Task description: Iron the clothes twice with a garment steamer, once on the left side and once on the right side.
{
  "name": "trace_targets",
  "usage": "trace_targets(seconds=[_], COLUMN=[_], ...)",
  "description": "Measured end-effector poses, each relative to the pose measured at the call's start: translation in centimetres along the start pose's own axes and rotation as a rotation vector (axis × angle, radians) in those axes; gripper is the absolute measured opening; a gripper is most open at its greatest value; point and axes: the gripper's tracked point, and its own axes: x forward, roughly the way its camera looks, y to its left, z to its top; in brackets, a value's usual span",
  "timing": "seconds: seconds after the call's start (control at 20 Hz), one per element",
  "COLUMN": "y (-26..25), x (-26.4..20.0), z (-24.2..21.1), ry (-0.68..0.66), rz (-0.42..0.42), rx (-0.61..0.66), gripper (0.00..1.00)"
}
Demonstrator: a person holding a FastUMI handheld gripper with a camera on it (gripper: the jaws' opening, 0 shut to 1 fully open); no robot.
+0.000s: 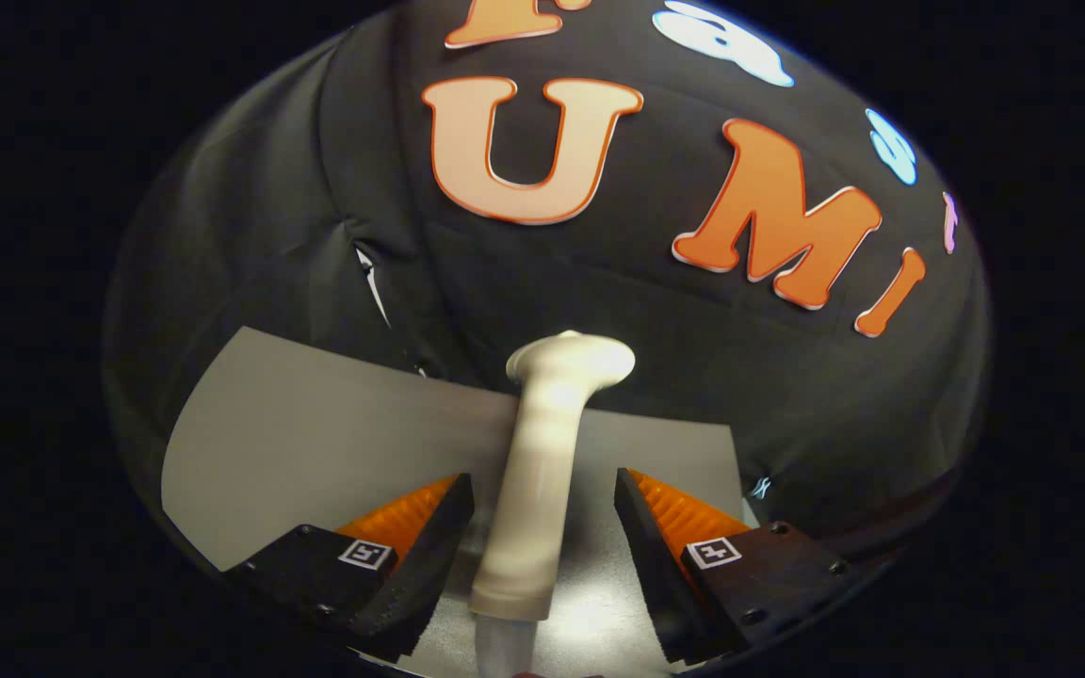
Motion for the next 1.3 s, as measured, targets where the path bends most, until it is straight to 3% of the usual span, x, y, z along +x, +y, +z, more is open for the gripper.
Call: trace_targets(seconds=[0.2, 0.35, 0.45, 0.65, 0.95, 1.3], y=[0.1, -0.8, -1.0, -0.5, 1.4, 1.1], x=[1.0, 0.1, -0.9, -3.4, -9.2, -19.3], z=[-0.6, -0.1, 0.4, 1.8, 3.7, 2.8], ry=[0.029, -0.003, -0.036, -0.129, -0.299, -0.488], rz=[0.043, 0.039, 0.053, 0.093, 0.112, 0.185], rx=[0.053, 0.065, 0.068, 0.055, -0.071, -0.108], gripper=[0.76, 0.52, 0.46, 0.45, 0.45, 0.42])
